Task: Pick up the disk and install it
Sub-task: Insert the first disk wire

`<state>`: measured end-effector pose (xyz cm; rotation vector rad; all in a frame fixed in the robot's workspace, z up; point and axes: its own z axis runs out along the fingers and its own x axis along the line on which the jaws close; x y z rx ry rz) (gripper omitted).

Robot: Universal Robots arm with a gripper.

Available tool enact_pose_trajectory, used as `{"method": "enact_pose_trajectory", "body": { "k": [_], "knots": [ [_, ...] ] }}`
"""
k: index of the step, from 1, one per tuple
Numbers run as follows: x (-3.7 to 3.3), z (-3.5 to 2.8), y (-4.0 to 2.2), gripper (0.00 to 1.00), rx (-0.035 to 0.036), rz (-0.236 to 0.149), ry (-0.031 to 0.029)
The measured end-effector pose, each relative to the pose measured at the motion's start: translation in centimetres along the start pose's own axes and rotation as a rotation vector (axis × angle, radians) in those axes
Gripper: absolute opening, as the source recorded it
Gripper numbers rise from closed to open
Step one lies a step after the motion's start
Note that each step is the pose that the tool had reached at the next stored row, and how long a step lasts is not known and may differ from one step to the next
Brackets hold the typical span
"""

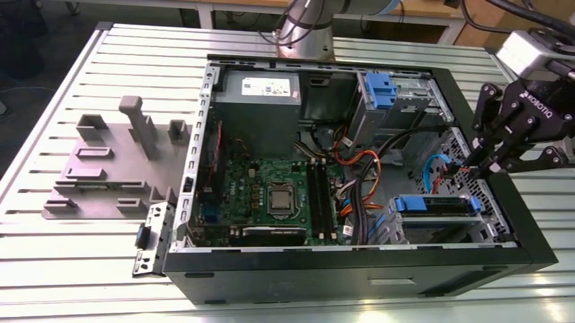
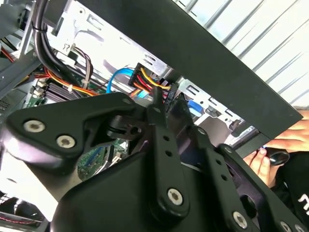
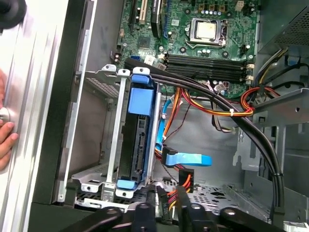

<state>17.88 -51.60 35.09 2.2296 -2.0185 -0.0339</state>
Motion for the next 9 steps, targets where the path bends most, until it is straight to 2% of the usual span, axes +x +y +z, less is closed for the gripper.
{"method": "enact_pose_trajectory", "body": {
  "k": [4, 6, 7, 9],
  "knots": [
    [0.02, 0.0, -0.13, 0.29, -0.0023, 0.002, 0.022],
    [0.02, 0.0, -0.16, 0.29, -0.0032, 0.003, 0.031],
    [0.02, 0.0, -0.17, 0.29, -0.0036, 0.004, 0.0352],
    [0.02, 0.01, -0.2, 0.29, -0.0039, 0.004, 0.0379]
  ]
}}
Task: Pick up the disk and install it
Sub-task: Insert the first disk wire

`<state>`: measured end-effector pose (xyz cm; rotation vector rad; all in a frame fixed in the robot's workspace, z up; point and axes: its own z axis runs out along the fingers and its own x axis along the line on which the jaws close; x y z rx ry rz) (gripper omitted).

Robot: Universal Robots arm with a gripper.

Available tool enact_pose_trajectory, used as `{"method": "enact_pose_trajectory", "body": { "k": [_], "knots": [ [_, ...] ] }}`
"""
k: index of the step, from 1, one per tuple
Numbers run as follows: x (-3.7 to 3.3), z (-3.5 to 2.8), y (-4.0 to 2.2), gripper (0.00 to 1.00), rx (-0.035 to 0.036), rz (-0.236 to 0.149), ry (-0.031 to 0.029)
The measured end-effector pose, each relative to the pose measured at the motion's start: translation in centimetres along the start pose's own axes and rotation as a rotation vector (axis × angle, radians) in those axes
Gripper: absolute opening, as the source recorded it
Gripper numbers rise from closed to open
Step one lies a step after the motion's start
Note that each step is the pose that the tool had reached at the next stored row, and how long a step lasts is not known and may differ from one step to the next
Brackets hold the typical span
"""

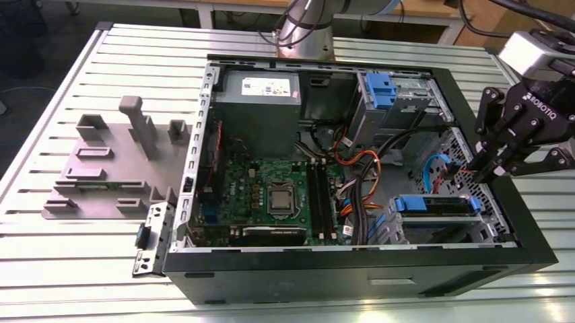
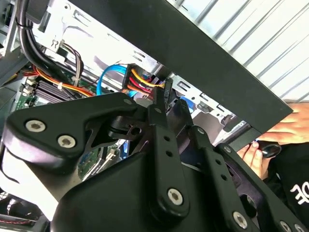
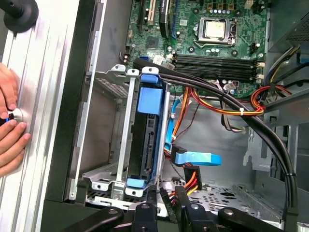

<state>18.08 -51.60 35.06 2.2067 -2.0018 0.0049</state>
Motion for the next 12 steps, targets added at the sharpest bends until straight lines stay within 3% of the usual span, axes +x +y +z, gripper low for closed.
{"method": "enact_pose_trajectory", "body": {
  "k": [8, 12],
  "knots": [
    [-0.01, 0.09, -0.02, 0.29, 0.0003, -0.003, 0.0004],
    [-0.01, 0.12, -0.1, 0.3, 0.0026, -0.024, 0.0027]
  ]
}}
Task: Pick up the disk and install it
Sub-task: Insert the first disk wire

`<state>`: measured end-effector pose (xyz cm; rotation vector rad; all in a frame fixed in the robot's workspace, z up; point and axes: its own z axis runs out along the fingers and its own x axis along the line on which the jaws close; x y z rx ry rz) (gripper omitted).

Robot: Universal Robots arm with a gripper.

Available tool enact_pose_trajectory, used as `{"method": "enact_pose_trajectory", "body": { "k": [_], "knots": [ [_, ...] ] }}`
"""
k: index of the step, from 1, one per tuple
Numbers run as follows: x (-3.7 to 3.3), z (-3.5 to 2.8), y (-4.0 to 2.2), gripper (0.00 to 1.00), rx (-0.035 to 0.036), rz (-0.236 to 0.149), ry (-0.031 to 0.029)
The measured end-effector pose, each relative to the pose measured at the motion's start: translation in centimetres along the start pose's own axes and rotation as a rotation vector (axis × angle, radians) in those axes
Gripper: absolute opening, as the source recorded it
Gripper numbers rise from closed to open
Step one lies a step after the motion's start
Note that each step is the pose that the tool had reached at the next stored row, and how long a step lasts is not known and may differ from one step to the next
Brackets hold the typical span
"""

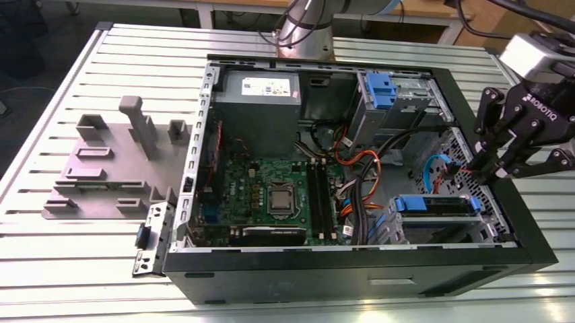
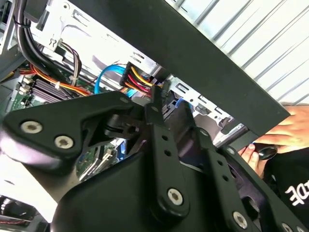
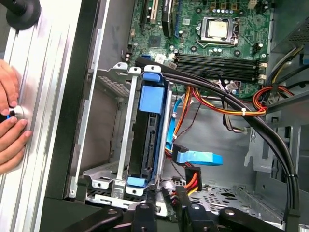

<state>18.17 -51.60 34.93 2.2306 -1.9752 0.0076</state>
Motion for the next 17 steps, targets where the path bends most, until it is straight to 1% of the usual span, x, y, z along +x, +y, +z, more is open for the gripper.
{"method": "enact_pose_trajectory", "body": {
  "k": [1, 2, 9, 11, 12, 13, 14, 17],
  "knots": [
    [0.0, 0.01, -0.02, 0.3, 0.0006, -0.006, 0.0007],
    [0.0, 0.02, -0.03, 0.36, 0.0012, -0.011, 0.0013],
    [-0.01, 0.13, -0.06, 0.36, 0.0026, -0.024, 0.0028],
    [-0.01, 0.14, -0.07, 0.35, 0.0029, -0.026, 0.0032],
    [-0.01, 0.14, -0.07, 0.28, 0.0029, -0.026, 0.0032],
    [-0.01, 0.14, -0.07, 0.28, 0.0029, -0.026, 0.0032],
    [-0.01, 0.14, -0.07, 0.21, 0.003, -0.027, 0.0032],
    [-0.01, 0.15, -0.07, 0.21, 0.0032, -0.028, 0.0033]
  ]
}}
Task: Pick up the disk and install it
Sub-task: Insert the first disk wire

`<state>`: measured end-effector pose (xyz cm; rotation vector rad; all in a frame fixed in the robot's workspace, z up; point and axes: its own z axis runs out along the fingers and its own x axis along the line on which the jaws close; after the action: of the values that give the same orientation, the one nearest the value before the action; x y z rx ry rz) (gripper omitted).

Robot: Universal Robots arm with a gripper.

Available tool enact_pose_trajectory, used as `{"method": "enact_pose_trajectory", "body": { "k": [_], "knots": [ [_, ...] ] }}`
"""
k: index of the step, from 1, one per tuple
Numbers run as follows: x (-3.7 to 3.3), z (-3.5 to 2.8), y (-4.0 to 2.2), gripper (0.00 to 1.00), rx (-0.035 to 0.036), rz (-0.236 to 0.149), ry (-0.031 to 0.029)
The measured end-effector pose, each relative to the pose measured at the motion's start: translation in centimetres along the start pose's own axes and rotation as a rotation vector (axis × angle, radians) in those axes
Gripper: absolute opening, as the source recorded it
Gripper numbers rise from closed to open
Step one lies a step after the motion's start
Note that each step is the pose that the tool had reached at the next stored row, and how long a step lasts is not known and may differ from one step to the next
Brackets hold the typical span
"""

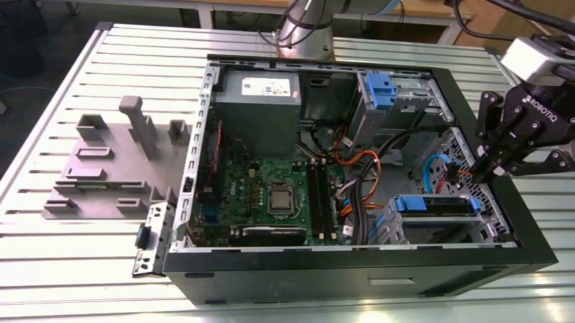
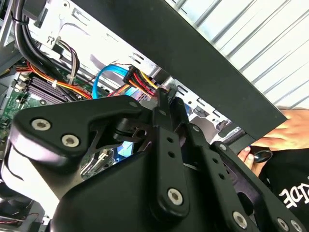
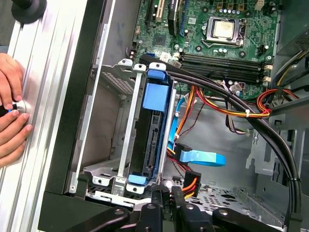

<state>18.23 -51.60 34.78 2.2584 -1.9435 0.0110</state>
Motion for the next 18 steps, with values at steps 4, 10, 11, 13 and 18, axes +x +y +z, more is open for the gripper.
{"method": "enact_pose_trajectory", "body": {
  "k": [4, 10, 11, 13, 18],
  "knots": [
    [0.0, 0.0, 0.0, 0.17, 0.0001, -0.001, 0.0003],
    [0.03, -0.3, 0.06, 0.17, 0.0001, -0.001, -0.0001],
    [0.02, -0.31, 0.12, 0.17, 0.0002, -0.001, -0.0003],
    [-0.03, -0.29, 0.45, 0.17, 0.0002, -0.001, -0.0005],
    [-0.25, -0.14, 1.87, 0.17, 0.0035, -0.001, -0.0008]
  ]
}}
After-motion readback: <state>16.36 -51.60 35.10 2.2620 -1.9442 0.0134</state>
